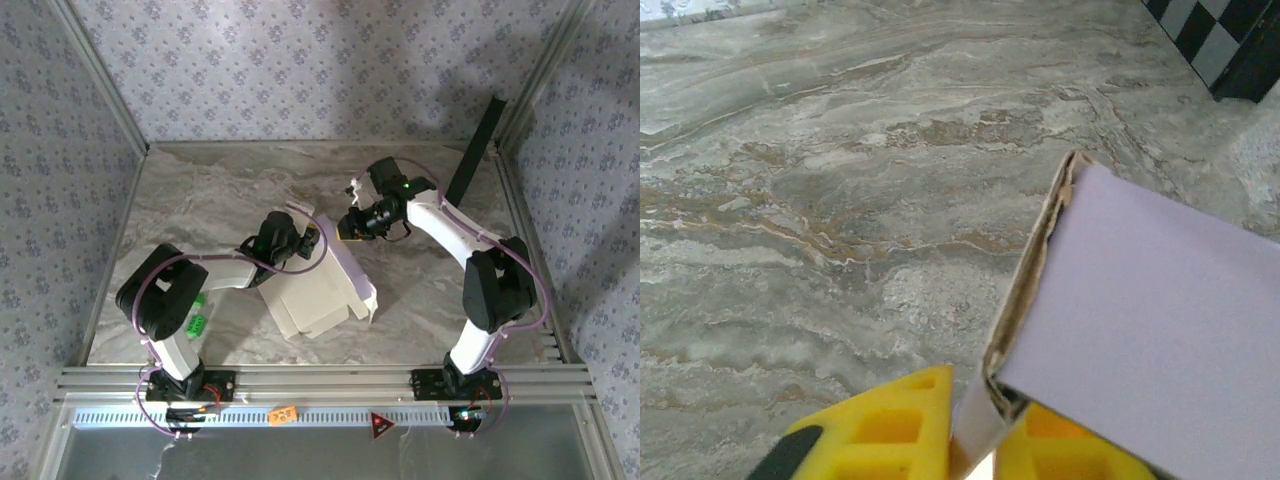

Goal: Fold the paper box

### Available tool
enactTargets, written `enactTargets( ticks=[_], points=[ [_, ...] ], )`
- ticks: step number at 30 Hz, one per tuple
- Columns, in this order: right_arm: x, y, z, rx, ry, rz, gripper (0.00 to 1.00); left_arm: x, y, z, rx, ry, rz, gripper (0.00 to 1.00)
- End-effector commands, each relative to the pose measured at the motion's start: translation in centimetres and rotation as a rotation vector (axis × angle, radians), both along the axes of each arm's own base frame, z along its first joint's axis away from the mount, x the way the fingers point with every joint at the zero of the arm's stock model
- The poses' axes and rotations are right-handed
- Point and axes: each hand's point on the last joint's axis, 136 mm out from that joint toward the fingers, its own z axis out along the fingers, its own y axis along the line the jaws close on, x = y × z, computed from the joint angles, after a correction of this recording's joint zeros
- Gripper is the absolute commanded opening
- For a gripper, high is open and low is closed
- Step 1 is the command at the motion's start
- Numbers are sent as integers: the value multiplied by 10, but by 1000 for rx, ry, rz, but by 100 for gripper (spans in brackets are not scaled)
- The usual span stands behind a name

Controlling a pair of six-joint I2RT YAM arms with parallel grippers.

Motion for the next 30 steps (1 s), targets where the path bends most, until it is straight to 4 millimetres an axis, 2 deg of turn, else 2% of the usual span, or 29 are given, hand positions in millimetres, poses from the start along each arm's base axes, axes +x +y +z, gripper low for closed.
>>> enactTargets(
  ticks=[1,5,8,12,16,22,30],
  points=[
    [-10,-7,-20,-69,66,3,19,12,1,9,-37,-35,70,8],
    [-8,-8,-10,-71,47,-8,20,10,14,6,29,-51,176,2],
    [-7,-9,8,-71,-2,-23,31,5,16,8,65,-76,203,2],
    [-2,-16,29,-82,-69,-60,40,0,22,8,95,-71,226,3],
    [2,-24,36,-84,-97,-90,41,-6,24,10,82,-85,209,11],
    [12,-28,39,-77,-108,-106,41,-16,17,14,38,-104,134,34],
    [21,-25,41,-79,-100,-68,41,-25,20,7,-3,-99,97,41]
  ],
)
